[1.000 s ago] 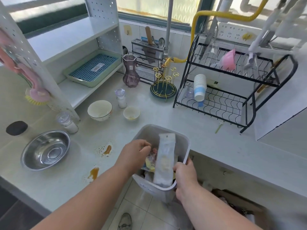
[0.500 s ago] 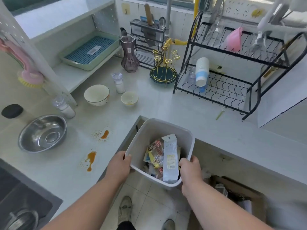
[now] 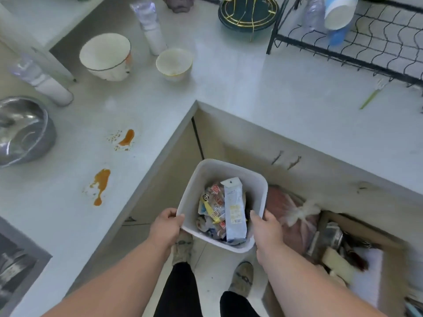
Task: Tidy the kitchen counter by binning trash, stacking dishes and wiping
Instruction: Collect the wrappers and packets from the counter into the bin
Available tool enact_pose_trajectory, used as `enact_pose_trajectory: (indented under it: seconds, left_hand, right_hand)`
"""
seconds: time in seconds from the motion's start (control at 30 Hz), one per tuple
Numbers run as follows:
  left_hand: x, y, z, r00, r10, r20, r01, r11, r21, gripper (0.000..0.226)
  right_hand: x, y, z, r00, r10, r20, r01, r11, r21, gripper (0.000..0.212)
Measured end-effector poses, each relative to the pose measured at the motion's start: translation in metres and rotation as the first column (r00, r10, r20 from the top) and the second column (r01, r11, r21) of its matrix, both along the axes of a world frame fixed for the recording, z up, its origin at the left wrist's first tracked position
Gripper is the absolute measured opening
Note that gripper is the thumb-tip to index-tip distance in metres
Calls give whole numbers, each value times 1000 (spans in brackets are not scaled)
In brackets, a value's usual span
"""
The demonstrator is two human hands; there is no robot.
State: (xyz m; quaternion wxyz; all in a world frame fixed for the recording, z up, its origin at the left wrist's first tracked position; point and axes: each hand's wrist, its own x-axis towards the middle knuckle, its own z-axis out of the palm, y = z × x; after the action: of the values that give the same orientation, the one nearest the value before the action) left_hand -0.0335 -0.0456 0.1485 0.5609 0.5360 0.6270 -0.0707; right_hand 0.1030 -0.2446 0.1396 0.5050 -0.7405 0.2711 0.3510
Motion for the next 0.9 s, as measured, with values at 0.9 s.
enact_pose_trajectory:
  seconds: [0.9]
  left_hand:
    - [60,68,-332,995,18,-102,-15,999,35,44]
  right_hand:
    - [35,54,-340,981,51,-189,-46,998,29,39]
